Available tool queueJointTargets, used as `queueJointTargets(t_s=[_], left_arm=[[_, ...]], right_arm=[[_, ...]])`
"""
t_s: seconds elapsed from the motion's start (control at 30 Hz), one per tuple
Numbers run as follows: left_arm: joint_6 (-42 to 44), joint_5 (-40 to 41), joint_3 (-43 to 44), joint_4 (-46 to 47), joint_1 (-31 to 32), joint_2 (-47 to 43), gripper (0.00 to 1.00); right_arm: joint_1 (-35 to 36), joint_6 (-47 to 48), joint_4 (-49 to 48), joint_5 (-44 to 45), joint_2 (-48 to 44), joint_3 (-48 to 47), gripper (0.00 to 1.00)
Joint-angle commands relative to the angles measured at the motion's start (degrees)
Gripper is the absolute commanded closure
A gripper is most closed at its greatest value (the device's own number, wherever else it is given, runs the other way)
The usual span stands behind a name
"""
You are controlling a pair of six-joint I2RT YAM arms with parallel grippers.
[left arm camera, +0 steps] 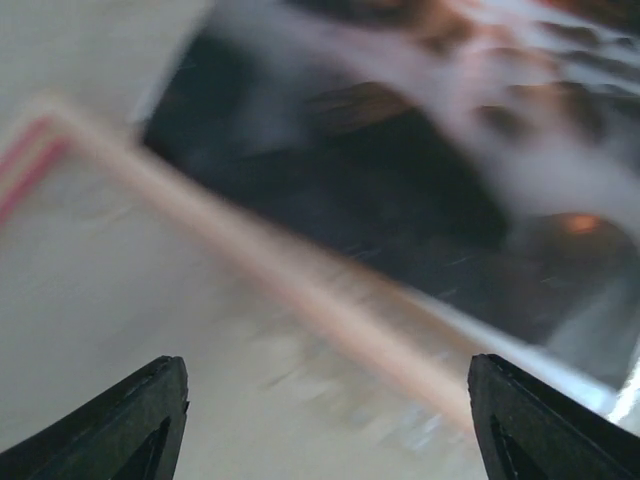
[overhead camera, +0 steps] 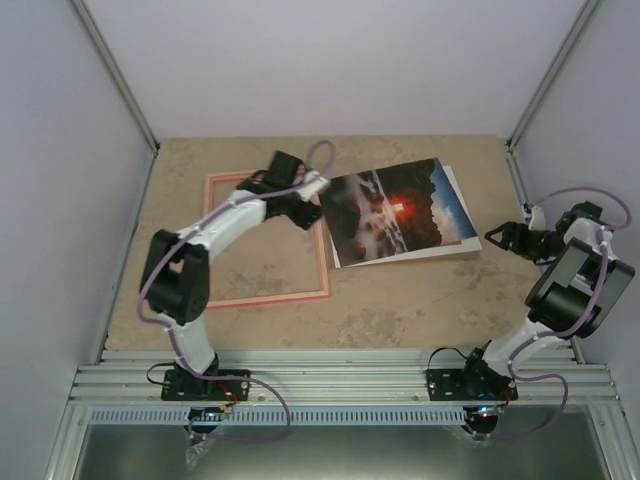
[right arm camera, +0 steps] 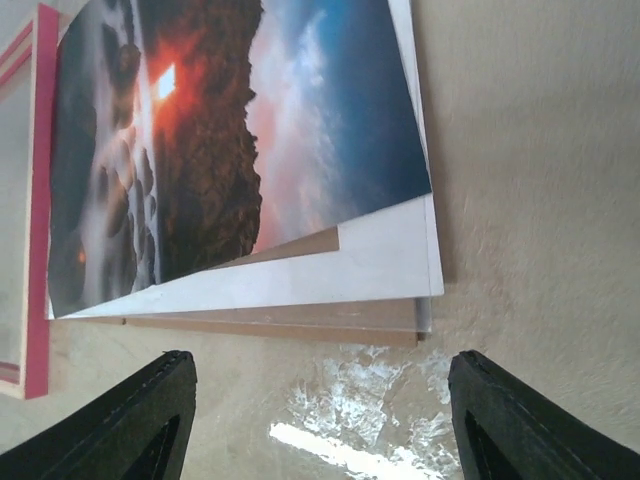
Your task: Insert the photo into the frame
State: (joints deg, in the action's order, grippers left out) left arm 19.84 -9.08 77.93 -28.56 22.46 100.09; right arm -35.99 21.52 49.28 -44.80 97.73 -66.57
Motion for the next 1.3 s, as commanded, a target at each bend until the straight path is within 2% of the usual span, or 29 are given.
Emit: queueJointTargets(t_s=[0.0,0.13,0.47,0.7,1.27], left_arm=[[0.85,-1.74,5.16,0.61,8.77,8.06,0.22],[0.21,0.07,10.26,0.82,13.21,15.22,0.30],[0.83,2.96,17.38,1.59,16.57,26.64,0.47],[0.72,4.27,18.77,0.88,17.52,30.66,0.55],[-0.04,4.14,17.90,1.30,17.97,31.67,0.60]], right_arm=[[-0.31,-2.04,-2.50,-1.94,3.47,0.86,0.36],[-0.31,-3.80,-3.27,-1.33,8.29,0.30,0.44],[-0.31,-8.36,-7.27,-0.65,15.90,-0.05,0.44],[0.68,-9.90,-7.48,-3.96,18.74,0.71,0.51],[0.61,-9.30,-3.67,-8.38,17.49,2.05,0.61]])
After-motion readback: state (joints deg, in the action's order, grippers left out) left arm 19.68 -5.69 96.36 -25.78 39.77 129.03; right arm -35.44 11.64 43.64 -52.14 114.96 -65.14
